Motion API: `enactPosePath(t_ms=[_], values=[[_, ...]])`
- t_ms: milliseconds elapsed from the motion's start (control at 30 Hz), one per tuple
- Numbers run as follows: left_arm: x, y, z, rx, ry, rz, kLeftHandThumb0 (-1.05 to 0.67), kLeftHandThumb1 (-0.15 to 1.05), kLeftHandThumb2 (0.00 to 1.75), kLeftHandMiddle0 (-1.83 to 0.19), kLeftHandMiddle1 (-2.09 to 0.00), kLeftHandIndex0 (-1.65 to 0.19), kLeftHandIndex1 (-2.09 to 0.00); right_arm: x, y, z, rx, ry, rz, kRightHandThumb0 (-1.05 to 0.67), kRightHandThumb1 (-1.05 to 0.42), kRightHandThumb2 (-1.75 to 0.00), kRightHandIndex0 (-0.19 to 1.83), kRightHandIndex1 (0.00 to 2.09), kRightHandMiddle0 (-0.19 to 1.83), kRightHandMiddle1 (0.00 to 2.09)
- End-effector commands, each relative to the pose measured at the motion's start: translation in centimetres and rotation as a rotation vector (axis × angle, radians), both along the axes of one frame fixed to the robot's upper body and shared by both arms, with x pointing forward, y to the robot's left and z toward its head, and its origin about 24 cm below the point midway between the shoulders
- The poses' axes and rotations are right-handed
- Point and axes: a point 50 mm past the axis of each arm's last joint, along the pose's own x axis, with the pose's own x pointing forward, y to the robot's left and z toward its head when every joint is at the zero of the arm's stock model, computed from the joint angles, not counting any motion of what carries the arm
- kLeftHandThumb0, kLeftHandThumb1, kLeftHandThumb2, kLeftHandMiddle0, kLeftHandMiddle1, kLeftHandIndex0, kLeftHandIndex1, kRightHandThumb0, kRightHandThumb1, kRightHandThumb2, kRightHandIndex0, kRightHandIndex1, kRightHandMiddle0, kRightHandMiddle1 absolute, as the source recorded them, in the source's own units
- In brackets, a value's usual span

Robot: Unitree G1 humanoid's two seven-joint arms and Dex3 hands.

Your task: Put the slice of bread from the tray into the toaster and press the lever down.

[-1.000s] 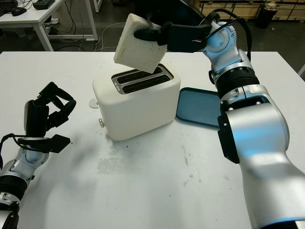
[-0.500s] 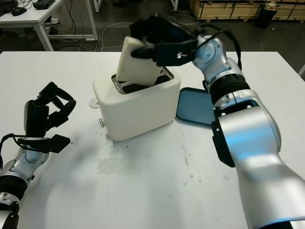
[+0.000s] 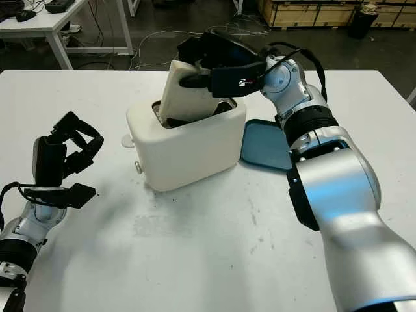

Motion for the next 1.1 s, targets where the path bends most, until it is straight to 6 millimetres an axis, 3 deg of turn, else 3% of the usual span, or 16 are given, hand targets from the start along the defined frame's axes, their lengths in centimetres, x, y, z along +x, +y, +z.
enactPosePath(t_ms=[0,633,1067], values=[[-0.3,0.1,-0.5,-0.006,0.017,0.003,-1.05,0.92,0.45,-0.79,-1.75,-0.48,-1.63,0.0,-0.7,-0.3,-0.015,-0.002,-0.015,-0.55,-0.92,-0.29,1.06,1.75,0.81,1.75],[-0.3,0.1,-0.4,0.000,0.011,0.000,-1.05,0.92,0.45,-0.76,-1.75,-0.46,-1.63,0.1,-2.0,0.9,-0.098,-0.052,-0.056,-0.59,-0.92,-0.33,1.04,1.75,0.80,1.75],[-0.2,0.1,-0.3,0.008,0.011,0.005,-1.05,0.92,0.47,-0.76,-1.75,-0.45,-1.63,-0.1,-1.2,-0.5,-0.162,-0.061,-0.024,-0.58,-0.92,-0.30,1.03,1.75,0.79,1.75]])
